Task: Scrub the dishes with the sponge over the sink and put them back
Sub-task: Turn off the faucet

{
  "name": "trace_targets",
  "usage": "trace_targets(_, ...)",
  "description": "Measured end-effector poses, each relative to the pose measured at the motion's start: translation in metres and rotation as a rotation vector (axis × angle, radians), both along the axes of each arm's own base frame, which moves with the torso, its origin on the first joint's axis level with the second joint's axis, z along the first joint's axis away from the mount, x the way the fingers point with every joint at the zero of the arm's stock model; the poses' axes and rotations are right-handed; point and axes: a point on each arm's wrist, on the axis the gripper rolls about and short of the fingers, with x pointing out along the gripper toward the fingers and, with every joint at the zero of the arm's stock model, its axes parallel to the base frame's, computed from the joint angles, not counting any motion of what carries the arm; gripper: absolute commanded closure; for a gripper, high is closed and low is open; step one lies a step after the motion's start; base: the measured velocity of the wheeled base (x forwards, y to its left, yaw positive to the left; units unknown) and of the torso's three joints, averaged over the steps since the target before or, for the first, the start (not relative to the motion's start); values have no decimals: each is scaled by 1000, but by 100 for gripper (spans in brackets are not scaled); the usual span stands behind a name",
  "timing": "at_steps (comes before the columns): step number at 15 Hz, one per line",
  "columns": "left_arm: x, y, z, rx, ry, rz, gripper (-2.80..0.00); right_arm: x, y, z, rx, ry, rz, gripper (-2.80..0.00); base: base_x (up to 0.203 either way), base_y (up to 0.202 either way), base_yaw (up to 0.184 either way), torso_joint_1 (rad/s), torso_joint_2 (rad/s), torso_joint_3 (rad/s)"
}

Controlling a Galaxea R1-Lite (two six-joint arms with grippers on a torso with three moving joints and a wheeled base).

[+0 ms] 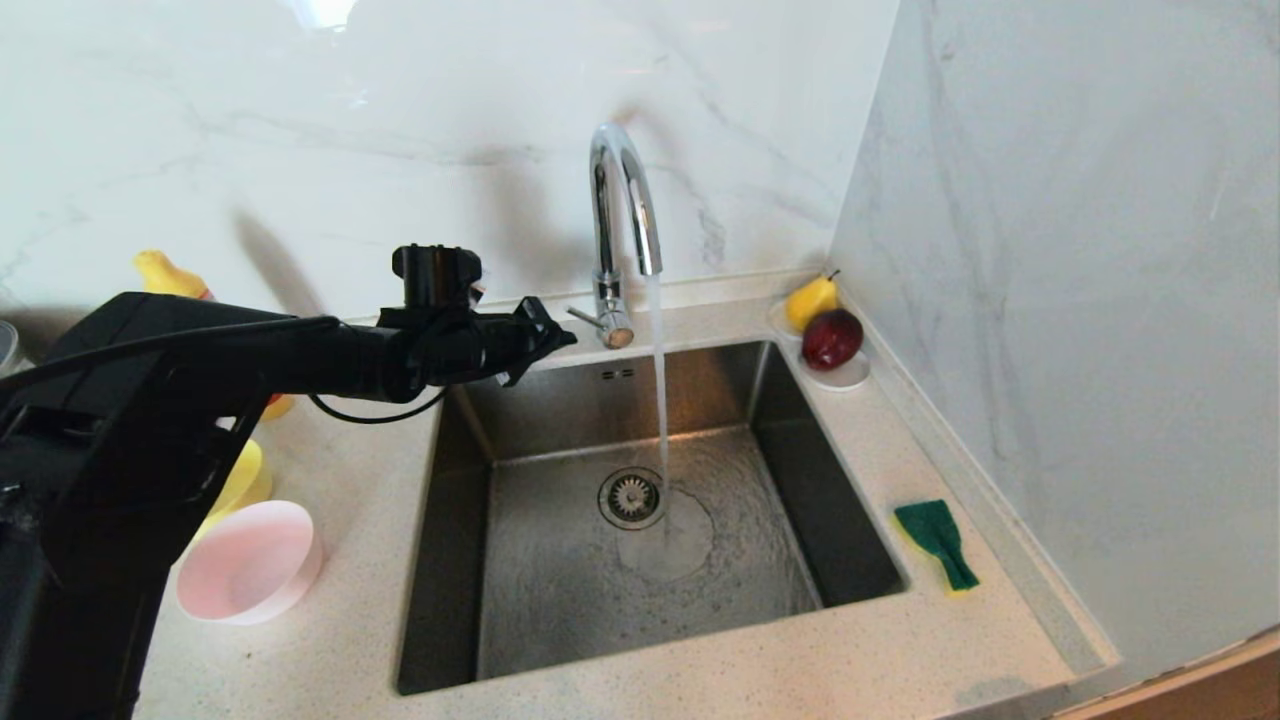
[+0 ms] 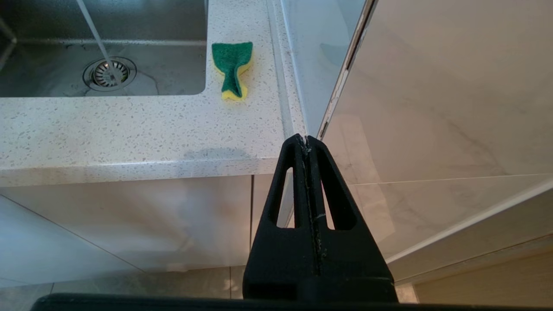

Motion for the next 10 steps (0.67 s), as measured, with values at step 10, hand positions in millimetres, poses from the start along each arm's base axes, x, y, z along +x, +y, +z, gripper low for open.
trace_targets(10,6,-2,22,-30,-59,-6,0,0,0,0,0,0,0,0,0,0,0,0,0,0)
